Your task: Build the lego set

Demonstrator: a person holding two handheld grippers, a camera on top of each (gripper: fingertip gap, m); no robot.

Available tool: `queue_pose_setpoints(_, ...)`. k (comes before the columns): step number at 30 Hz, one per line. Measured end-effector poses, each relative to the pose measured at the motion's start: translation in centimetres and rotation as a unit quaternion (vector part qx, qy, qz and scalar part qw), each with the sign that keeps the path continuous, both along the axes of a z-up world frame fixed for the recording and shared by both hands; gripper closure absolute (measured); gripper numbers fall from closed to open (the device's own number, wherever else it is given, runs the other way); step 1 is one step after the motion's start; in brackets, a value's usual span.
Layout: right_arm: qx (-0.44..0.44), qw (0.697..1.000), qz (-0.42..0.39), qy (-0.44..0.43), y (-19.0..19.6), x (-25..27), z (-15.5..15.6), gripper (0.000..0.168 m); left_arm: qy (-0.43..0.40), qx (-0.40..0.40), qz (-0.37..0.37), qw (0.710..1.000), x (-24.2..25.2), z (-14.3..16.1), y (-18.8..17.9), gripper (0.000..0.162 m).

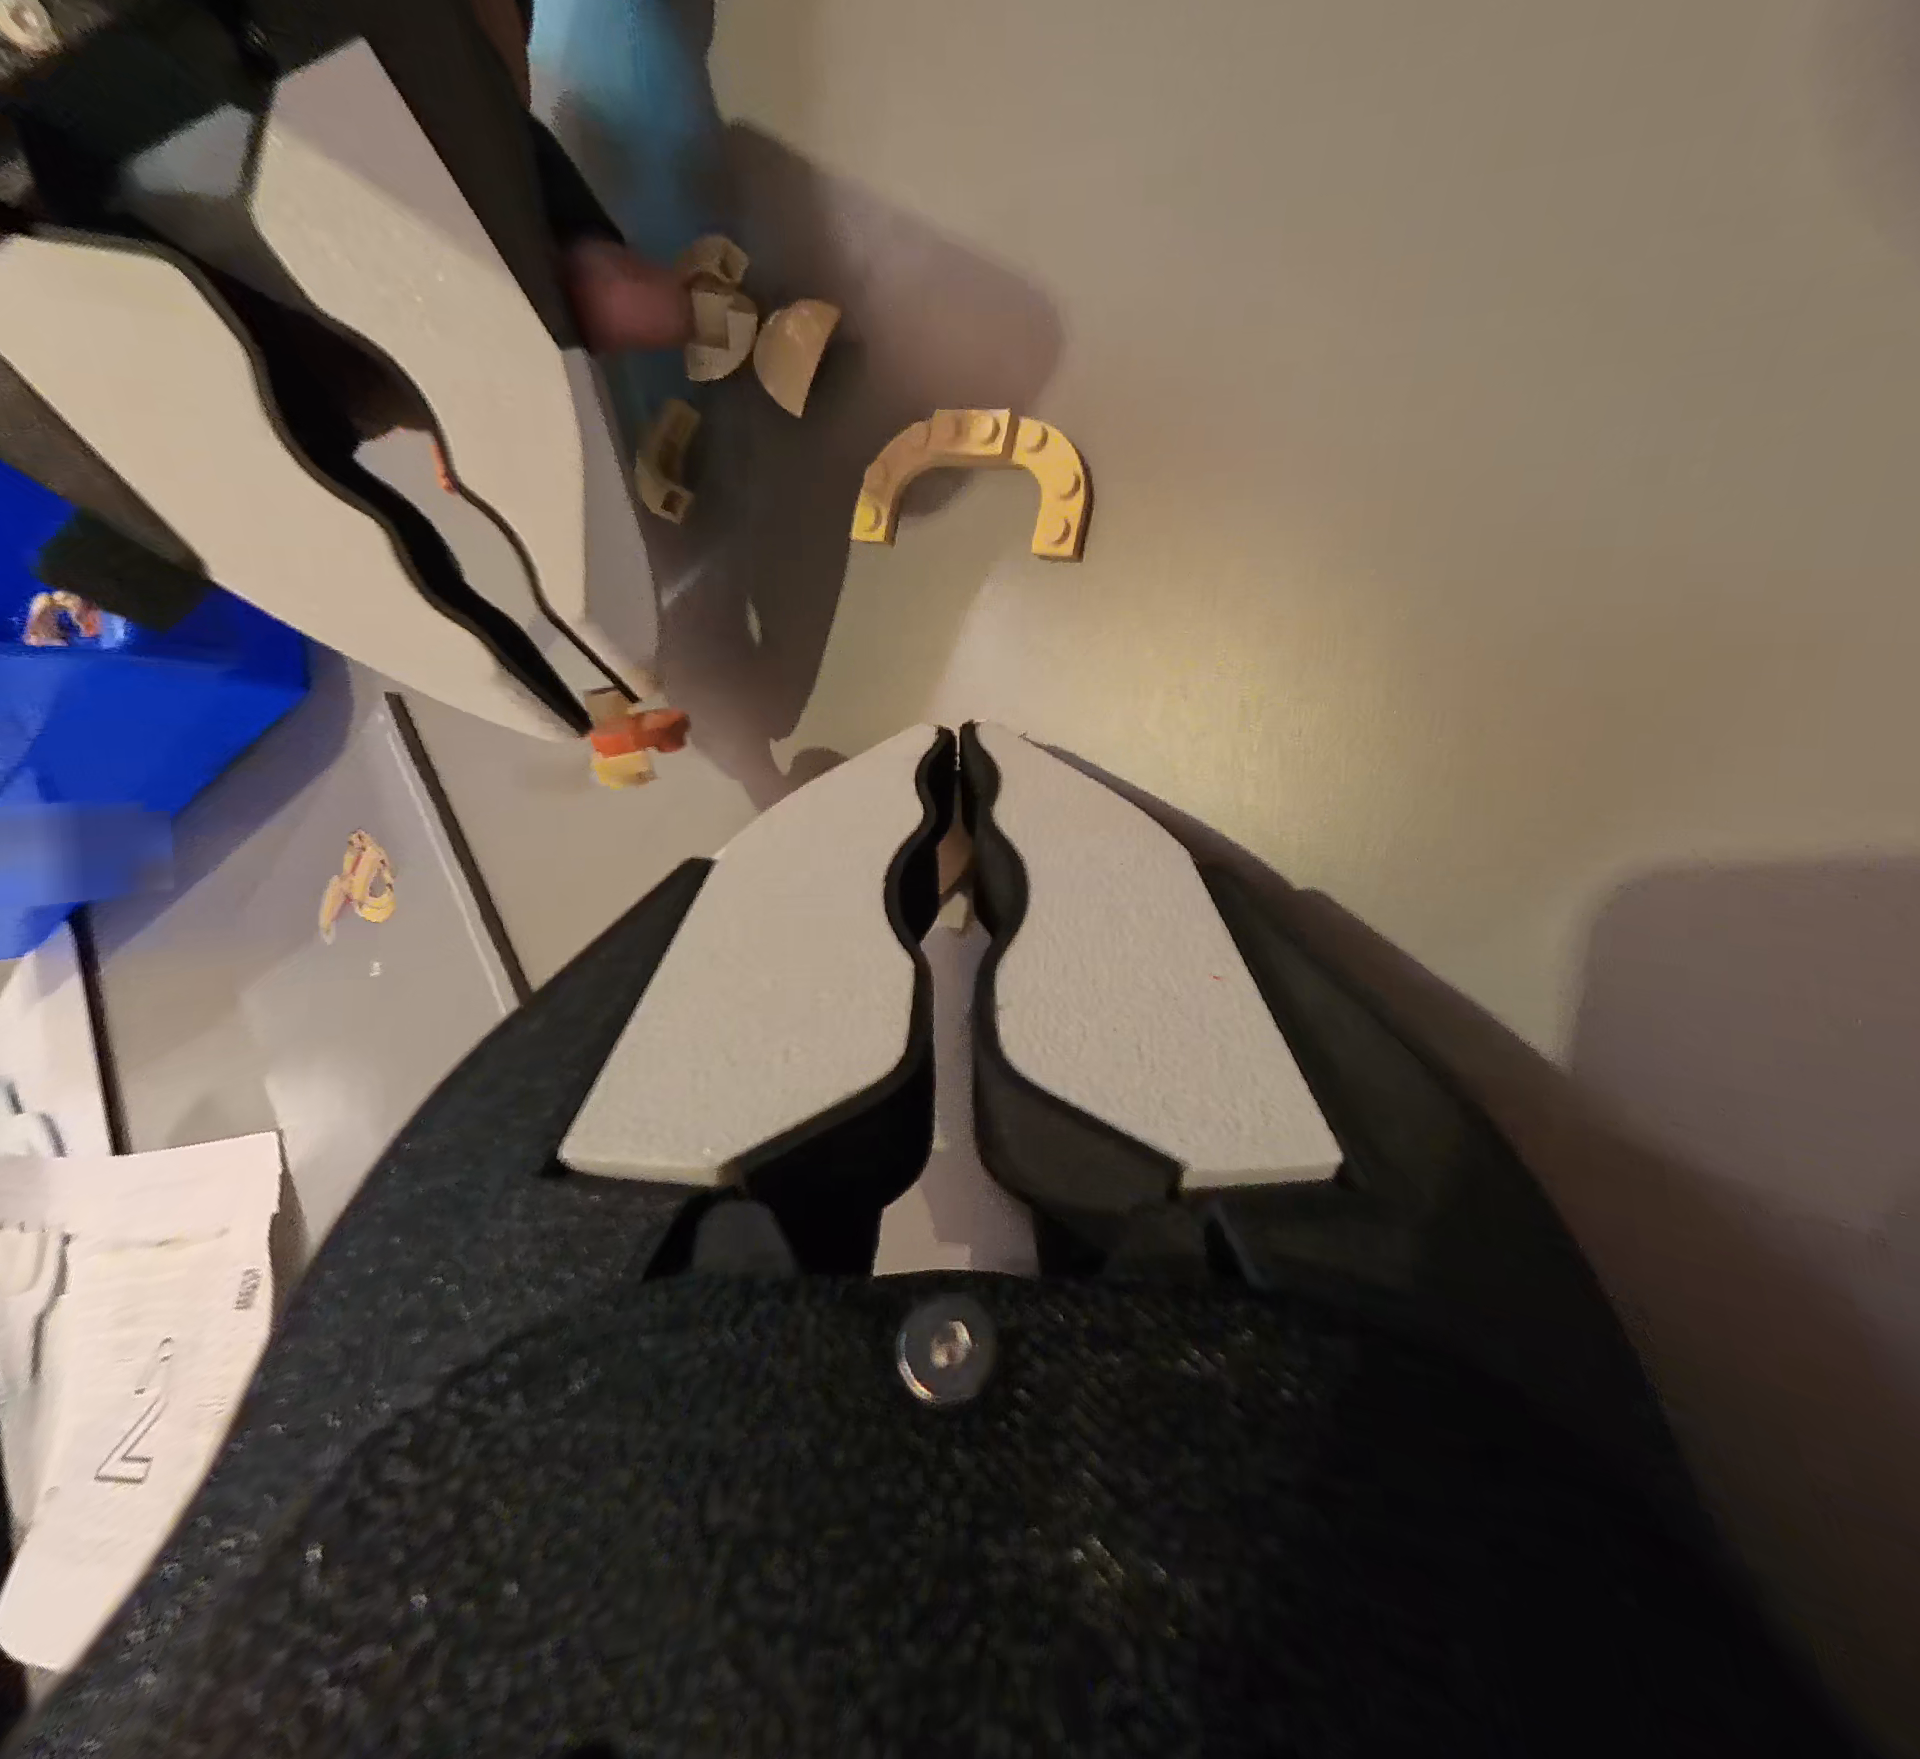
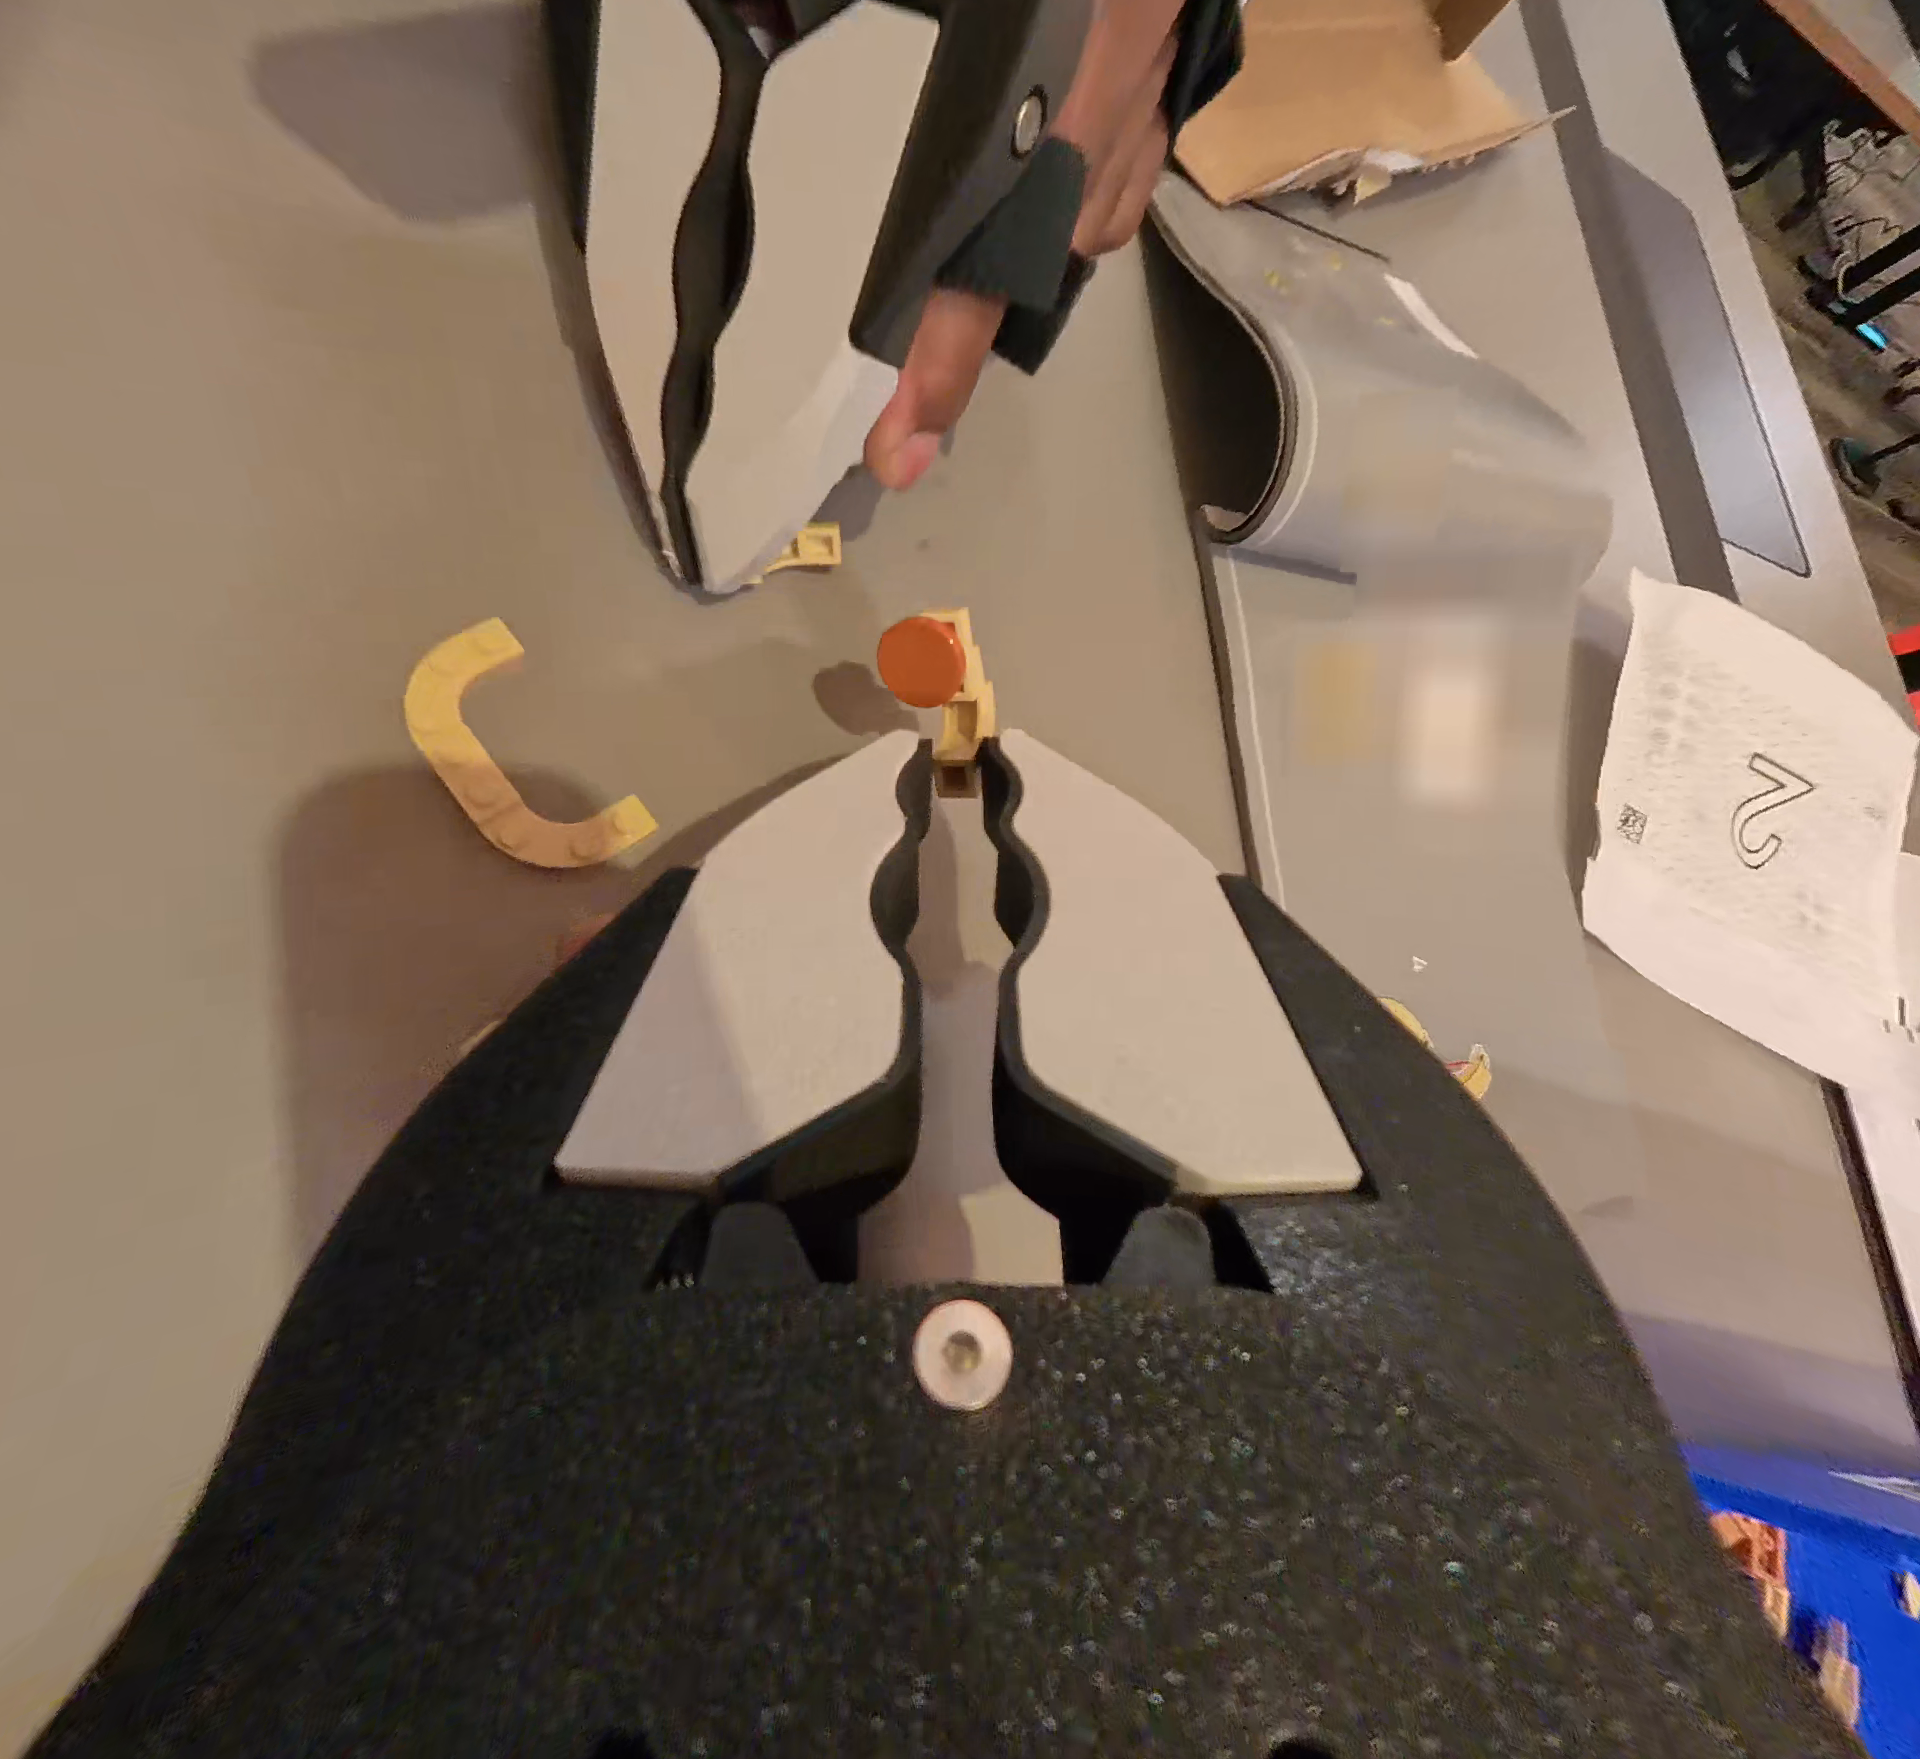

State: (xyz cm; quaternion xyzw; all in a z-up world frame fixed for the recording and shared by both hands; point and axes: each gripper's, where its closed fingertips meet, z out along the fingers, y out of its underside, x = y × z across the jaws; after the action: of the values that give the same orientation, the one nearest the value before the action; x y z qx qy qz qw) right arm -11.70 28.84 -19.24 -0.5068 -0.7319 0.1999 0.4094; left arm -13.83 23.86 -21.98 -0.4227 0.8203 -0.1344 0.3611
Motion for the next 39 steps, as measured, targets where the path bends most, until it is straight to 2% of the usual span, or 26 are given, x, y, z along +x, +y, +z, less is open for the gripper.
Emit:
queue_pose_setpoints(5, -0.003, 1.0, 0.009, -0.018, 0.0, 0.2, -0.9, 0.16, -0.038, -0.008, 0.013, 0.999, 0.8, 0.9, 0.2, 0.16)
queue_pose_setpoints(9, -0.12, 0.992, 0.019, -0.017, -0.9, 0.4, -0.6, 0.16, -0.08, -0.07, 0.037, 0.994, 1.3, 1.8, 0.3, 0.16)
queue_pose_setpoints(12, -0.255, 0.967, 0.01, -0.025, -1.3, 0.8, -0.2, 0.16, -0.113, -0.145, 0.059, 0.981, 1.6, 2.7, 0.4, 0.15)
queue_pose_setpoints(15, -0.367, 0.93, 0.001, -0.03, -1.5, 1.2, 0.4, 0.16, -0.142, -0.162, 0.098, 0.972, 1.6, 3.6, 1.8, 0.142)
queue_pose_setpoints(18, -0.435, 0.899, 0.002, -0.045, -1.7, 1.4, 0.4, 0.16, -0.173, -0.132, 0.116, 0.969, 1.5, 4.5, 3.0, 0.139)
queue_pose_setpoints(21, -0.489, 0.87, 0.014, -0.068, -2.5, 1.2, 0.2, 0.16, -0.18, -0.08, 0.098, 0.975, 1.8, 4.6, 3.0, 0.139)
queue_pose_setpoints(25, -0.527, 0.842, 0.039, -0.11, -3.8, 1.0, -0.2, 0.16, -0.165, -0.034, 0.056, 0.984, 2.3, 4.2, 1.8, 0.143)
queue_pose_setpoints(28, -0.539, 0.832, 0.052, -0.121, -4.3, 0.8, -0.1, 0.16, -0.154, -0.019, 0.038, 0.987, 2.4, 3.9, 1.3, 0.149)
queue_pose_setpoints(34, -0.559, 0.816, 0.065, -0.134, -4.7, 1.1, -0.2, 0.16, -0.145, -0.021, 0.029, 0.989, 2.7, 3.5, 0.9, 0.153)
queue_pose_setpoints(39, -0.56, 0.818, 0.042, -0.124, -3.6, 1.1, -0.4, 0.157, -0.13, -0.07, 0.053, 0.988, 2.9, 2.7, 1.2, 0.156)
